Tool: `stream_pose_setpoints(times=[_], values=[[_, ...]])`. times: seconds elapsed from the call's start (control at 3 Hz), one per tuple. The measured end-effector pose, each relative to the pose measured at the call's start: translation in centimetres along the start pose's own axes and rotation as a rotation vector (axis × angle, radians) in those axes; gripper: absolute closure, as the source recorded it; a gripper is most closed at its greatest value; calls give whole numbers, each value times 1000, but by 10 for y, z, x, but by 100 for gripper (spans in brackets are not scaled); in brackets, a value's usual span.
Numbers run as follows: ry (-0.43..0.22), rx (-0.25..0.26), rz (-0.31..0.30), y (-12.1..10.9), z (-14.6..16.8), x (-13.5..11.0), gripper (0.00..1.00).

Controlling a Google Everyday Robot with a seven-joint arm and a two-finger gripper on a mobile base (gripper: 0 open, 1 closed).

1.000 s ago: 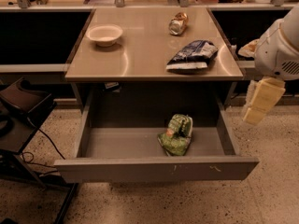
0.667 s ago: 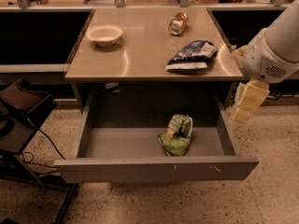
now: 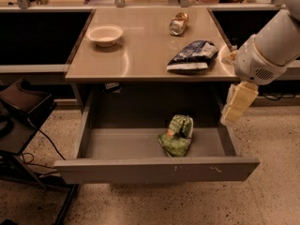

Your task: Pick green jalapeno chip bag from top drawer and place on counter

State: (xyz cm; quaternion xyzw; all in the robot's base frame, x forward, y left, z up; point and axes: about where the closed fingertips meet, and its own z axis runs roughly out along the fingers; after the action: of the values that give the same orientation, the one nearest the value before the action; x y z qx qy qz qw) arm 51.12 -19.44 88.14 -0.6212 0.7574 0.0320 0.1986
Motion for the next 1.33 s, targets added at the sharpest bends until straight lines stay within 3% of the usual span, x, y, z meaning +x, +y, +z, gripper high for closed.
stream_pose_setpoints(times=[0.33, 0.67, 1.33], values=[[-64, -39, -13, 14, 47, -6, 0], [-240, -124, -31, 40, 136, -27, 0], [-270, -118, -34, 36, 149, -33, 0]])
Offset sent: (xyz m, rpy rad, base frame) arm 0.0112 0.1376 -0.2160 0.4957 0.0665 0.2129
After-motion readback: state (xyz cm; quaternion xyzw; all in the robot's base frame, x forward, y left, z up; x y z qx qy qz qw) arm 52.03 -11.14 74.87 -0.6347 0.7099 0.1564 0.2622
